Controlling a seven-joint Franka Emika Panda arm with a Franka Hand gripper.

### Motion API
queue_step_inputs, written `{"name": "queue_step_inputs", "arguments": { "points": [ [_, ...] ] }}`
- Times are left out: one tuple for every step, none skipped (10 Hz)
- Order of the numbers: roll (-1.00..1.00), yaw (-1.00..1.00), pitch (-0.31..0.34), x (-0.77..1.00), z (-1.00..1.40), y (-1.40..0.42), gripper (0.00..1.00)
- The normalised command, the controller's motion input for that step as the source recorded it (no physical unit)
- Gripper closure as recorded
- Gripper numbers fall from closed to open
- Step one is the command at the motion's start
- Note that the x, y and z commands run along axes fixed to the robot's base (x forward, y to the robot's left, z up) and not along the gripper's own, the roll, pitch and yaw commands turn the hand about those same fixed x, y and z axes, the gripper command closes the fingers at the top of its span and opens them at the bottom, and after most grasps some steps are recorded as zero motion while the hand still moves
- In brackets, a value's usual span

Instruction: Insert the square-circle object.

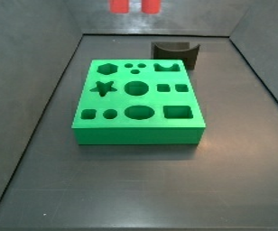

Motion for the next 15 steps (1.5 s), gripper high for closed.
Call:
{"name": "queue_step_inputs", "arguments": {
  "points": [
    [0.0, 0.0, -0.05, -0.6, -1.0, -0.02, 1.0],
    [0.0, 0.0, -0.05, -0.6, -1.0, -0.02, 1.0],
    [0.0, 0.0, -0.074, -0.63, -1.0, -0.08, 1.0],
    [0.0, 0.0, -0.136, -0.63, -0.94, -0.24, 1.0],
    [0.01, 0.0, -0.301, -0.6, -0.63, -0.39, 1.0],
    [0.05, 0.0, -0.414, -0.56, -0.44, -0.36, 1.0],
    [0.11, 0.07, -0.373, -0.37, -0.52, -0.35, 1.0],
    [0.07, 0.0, -0.06, 0.0, -0.42, 0.0, 1.0],
    [0.14, 0.0, 0.0, 0.21, -0.37, 0.0, 1.0],
    [0.11, 0.03, 0.0, 0.27, -0.49, 0.0, 1.0],
    [0.13, 0.05, 0.013, 0.43, -0.46, 0.0, 1.0],
    [0.18, 0.06, 0.081, 0.51, -0.36, 0.0, 1.0],
    [0.25, 0.05, 0.104, 0.39, -0.28, 0.0, 1.0],
    [0.25, 0.11, 0.046, 0.21, -0.31, -0.08, 1.0],
    [0.19, 0.13, 0.0, 0.12, -0.36, -0.1, 1.0]
  ]
}}
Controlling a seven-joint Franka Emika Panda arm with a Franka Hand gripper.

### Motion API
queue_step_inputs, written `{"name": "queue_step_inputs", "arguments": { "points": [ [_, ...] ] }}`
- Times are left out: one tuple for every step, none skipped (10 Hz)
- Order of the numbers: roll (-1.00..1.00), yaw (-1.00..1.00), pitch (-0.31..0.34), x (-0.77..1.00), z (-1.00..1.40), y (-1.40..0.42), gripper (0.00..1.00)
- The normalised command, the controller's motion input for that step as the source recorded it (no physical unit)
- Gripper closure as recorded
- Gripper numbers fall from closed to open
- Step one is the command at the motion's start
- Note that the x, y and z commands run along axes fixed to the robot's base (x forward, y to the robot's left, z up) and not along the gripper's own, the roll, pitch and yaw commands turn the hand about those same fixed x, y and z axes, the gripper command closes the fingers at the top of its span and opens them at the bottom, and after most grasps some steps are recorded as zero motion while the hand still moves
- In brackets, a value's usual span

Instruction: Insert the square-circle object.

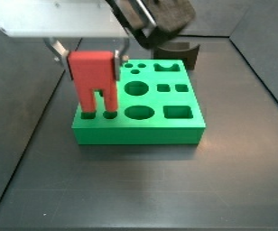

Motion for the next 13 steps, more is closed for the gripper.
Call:
{"name": "queue_step_inputs", "arguments": {
  "points": [
    [0.21, 0.14, -0.046, -0.01, -0.37, -0.13, 1.0],
    [0.11, 0.05, -0.066, -0.17, -0.31, -0.05, 1.0],
    [0.05, 0.0, -0.053, -0.28, -0.26, 0.0, 1.0],
    [0.0, -0.02, -0.061, -0.26, -0.26, -0.06, 1.0],
    [-0.03, -0.11, -0.083, -0.04, -0.3, -0.08, 1.0],
    [0.0, -0.19, -0.059, 0.19, -0.48, -0.02, 1.0],
    [-0.01, -0.26, -0.073, 0.25, -0.56, 0.0, 1.0],
    [-0.04, -0.23, -0.083, 0.23, -0.54, 0.0, 1.0],
    [-0.03, -0.15, -0.061, 0.21, -0.47, 0.0, 1.0],
    [-0.02, -0.03, -0.053, 0.17, -0.43, 0.01, 1.0],
    [-0.01, 0.0, -0.131, 0.0, -0.47, 0.04, 1.0],
    [0.0, 0.08, -0.189, 0.0, -0.45, 0.04, 1.0],
    [0.0, 0.01, -0.136, 0.0, -0.33, 0.0, 1.0]
  ]
}}
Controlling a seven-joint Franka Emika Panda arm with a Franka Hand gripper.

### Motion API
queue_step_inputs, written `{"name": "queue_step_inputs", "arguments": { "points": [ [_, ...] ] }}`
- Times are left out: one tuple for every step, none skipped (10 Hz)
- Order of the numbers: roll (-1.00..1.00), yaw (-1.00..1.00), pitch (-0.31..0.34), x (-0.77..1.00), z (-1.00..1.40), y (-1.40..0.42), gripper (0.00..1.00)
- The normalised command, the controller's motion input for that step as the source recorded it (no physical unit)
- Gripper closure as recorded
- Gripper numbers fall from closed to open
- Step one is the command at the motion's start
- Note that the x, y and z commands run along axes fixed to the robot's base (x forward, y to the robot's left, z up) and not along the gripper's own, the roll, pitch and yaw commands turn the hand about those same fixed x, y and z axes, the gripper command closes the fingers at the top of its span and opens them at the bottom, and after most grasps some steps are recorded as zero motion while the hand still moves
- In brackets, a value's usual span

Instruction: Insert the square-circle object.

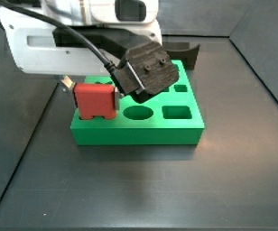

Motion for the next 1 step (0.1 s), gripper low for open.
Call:
{"name": "queue_step_inputs", "arguments": {
  "points": [
    [0.0, 0.0, 0.0, 0.0, 0.0, 0.0, 1.0]
  ]
}}
